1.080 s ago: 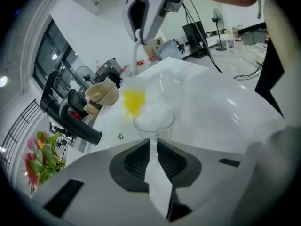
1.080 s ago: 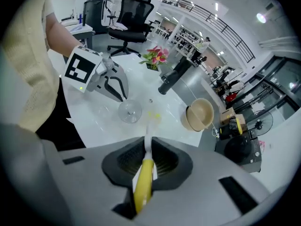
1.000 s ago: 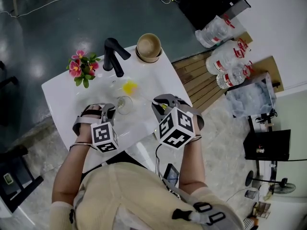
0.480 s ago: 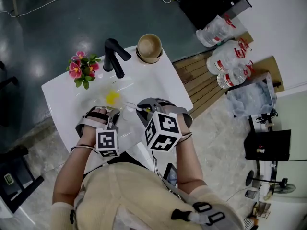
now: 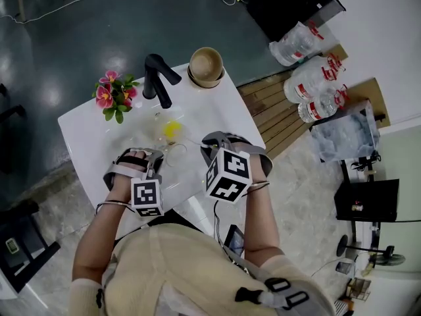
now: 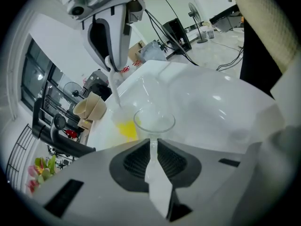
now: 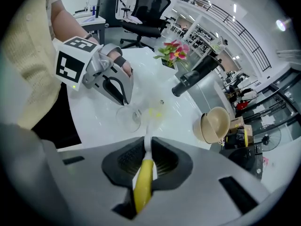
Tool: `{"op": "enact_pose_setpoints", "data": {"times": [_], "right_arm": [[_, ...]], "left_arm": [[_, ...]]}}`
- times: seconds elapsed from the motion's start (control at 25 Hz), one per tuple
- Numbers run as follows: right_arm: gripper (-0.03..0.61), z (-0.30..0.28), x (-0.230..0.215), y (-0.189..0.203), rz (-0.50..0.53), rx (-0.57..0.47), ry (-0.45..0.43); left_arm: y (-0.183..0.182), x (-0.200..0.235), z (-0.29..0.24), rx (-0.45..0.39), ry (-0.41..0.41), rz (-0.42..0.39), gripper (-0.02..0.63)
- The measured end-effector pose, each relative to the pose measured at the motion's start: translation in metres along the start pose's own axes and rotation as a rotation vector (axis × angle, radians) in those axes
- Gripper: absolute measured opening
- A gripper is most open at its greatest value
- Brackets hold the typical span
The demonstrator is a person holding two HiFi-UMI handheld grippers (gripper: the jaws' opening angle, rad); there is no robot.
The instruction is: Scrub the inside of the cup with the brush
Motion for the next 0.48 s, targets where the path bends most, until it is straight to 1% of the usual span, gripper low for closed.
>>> {"op": "enact_pose_setpoints", "data": {"times": [0.24,0.48], "right_arm": [[0.049,-0.001,0.001,0.012,-0.033,0.023,-0.006],[0.049,0.000,0.006,0.017,-0.025,0.056,-0.002]], "left_arm": [[0.002,-0.001,-0.003,0.003,0.013,0.061,0.055],[0.003,0.004,-0.004,0.007,0.003,0.117,0.055]]}}
Point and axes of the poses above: the fingertips, and each gripper's own axes: z backward along the fingers, x to its left, y out of its underside, the point moved 8 cm from there along z, backward along the fingers
